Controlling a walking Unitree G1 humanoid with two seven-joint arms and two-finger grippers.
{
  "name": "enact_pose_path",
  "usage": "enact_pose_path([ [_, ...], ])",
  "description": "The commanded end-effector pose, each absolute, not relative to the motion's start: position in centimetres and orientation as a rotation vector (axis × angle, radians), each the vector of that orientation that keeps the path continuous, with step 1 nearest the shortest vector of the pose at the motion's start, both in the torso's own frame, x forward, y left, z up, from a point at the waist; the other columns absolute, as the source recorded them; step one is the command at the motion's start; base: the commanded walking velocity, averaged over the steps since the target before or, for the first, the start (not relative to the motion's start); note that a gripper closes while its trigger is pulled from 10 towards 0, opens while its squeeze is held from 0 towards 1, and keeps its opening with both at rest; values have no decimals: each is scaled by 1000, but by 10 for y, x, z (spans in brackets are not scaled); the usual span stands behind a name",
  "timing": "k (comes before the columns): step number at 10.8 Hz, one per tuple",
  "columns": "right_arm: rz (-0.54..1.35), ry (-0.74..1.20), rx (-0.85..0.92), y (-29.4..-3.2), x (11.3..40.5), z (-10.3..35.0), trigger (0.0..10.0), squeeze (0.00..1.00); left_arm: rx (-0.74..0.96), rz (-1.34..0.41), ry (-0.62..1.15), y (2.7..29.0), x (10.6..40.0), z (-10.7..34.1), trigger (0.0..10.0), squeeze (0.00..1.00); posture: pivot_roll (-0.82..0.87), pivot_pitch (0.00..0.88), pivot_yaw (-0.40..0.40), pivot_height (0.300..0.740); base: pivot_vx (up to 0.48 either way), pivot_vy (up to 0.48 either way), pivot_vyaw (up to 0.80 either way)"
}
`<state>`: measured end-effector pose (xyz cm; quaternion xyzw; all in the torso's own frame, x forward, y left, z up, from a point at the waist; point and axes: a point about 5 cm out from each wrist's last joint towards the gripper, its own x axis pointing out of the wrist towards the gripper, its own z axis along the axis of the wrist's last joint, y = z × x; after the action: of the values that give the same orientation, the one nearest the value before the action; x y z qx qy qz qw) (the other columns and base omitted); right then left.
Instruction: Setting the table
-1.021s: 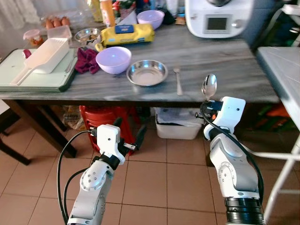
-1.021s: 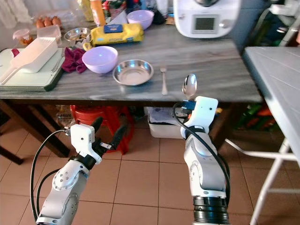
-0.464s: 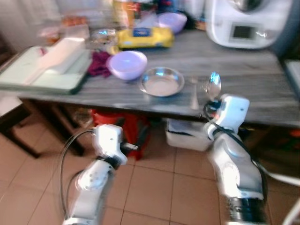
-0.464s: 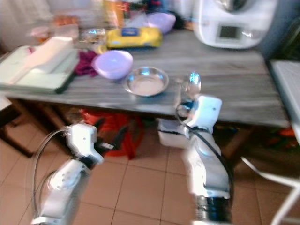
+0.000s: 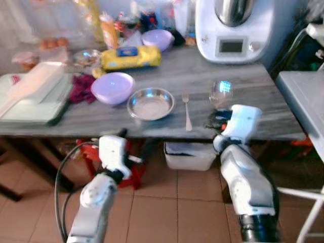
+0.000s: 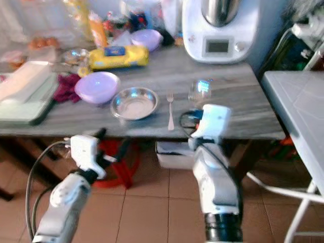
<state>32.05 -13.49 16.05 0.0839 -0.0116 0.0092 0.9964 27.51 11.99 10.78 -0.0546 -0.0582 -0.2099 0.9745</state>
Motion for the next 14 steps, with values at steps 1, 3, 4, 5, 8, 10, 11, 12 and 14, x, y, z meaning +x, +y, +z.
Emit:
enact_pose_path([
  [1, 3, -33, 165, -140, 321, 162, 10000, 0, -112, -442, -117, 115, 275, 109, 10000, 0, -41, 137, 67, 740, 371, 0, 0],
  [3, 5, -35, 164, -140, 321, 162, 10000, 0, -106, -426, -121, 117, 275, 109, 10000, 0, -39, 136, 68, 740, 186, 0, 0],
  [4, 5, -34, 163, -140, 321, 162, 10000, 0, -108, -410, -124, 119, 274, 109, 10000, 0, -41, 139, 68, 740, 0, 0, 0],
  [5, 6, -31, 161, -140, 320, 160, 10000, 0, -104, -407, -121, 125, 272, 108, 10000, 0, -41, 139, 68, 740, 0, 0, 0],
  [8, 7, -27, 153, -141, 318, 158, 10000, 0, -90, -430, -123, 136, 264, 107, 10000, 0, -43, 145, 69, 740, 0, 0, 0],
  [10, 5, -24, 152, -141, 317, 157, 10000, 0, -82, -479, -126, 140, 253, 108, 10000, 0, -37, 153, 73, 740, 0, 0, 0],
  [11, 6, -19, 159, -141, 317, 157, 10000, 0, -80, -497, -119, 141, 251, 107, 10000, 0, -36, 155, 74, 740, 0, 0, 0],
  [12, 11, -16, 165, -139, 318, 157, 10000, 0, -73, -510, -113, 141, 250, 107, 10000, 0, -34, 158, 75, 740, 0, 0, 0],
  [14, 17, 40, 271, -133, 326, 152, 10000, 0, -68, -517, -98, 143, 247, 105, 10000, 0, -33, 166, 79, 740, 0, 0, 0],
])
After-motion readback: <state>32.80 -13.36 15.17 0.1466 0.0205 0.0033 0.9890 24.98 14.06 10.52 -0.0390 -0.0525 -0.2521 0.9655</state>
